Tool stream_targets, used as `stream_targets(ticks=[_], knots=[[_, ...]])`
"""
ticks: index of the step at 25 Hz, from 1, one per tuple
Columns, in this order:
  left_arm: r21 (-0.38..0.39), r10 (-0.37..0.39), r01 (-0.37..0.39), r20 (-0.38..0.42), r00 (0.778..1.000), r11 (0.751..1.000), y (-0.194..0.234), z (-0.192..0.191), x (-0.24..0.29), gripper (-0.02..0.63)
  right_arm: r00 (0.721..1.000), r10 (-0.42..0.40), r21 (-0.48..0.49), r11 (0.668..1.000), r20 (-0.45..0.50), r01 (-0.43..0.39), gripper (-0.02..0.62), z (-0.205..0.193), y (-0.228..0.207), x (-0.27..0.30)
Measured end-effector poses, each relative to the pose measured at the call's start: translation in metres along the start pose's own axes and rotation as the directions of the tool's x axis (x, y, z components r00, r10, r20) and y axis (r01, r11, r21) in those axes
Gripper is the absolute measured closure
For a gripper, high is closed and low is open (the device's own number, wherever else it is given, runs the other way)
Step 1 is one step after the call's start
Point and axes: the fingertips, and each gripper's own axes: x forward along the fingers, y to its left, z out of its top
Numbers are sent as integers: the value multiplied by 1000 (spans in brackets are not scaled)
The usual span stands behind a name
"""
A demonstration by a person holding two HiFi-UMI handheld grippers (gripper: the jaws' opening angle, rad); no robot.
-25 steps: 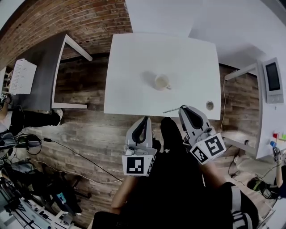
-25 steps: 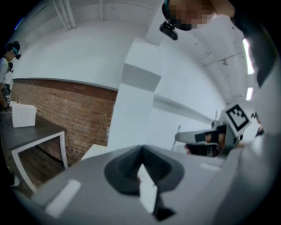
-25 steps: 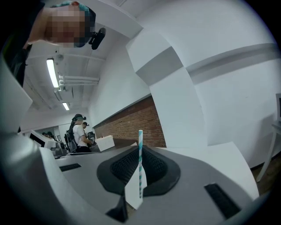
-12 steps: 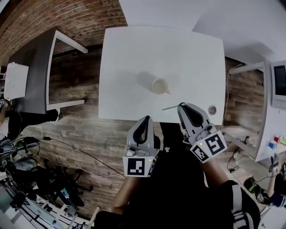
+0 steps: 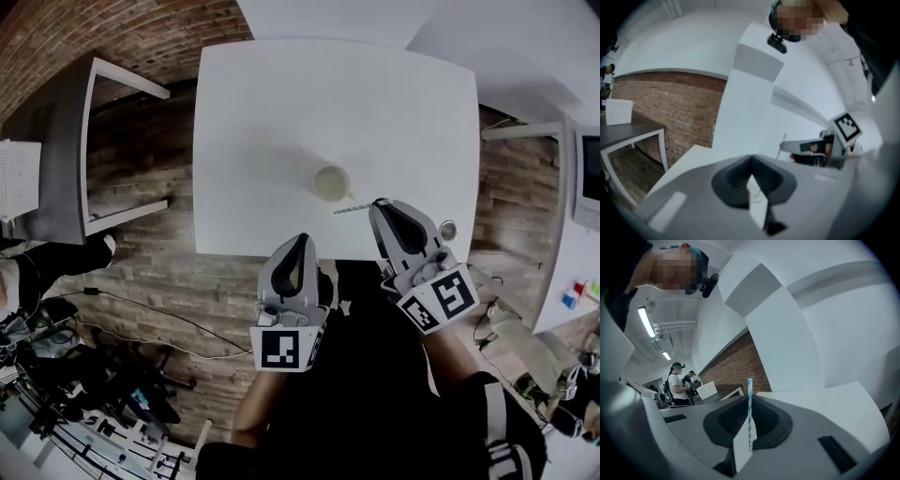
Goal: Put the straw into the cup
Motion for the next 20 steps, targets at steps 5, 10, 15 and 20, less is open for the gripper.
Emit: stream_targets(ticks=[5, 10, 15, 20], knots=[[-22, 9, -10, -13, 1000, 1000, 8, -4, 14, 603, 1000, 8, 16, 1000, -23, -8, 571, -10, -11, 18], [-33, 24, -25, -17, 1000, 999, 21, -3, 26, 603, 999, 17, 25, 1000, -39, -16, 571, -13, -19, 35], [-61, 43, -45, -36, 998, 997, 28, -9, 37, 603, 998, 25, 40, 999, -61, -23, 571, -25, -27, 49], [-72, 48, -51, -54, 997, 996, 31, -17, 43, 602, 995, 26, 49, 999, -92, -22, 571, -39, -34, 58]])
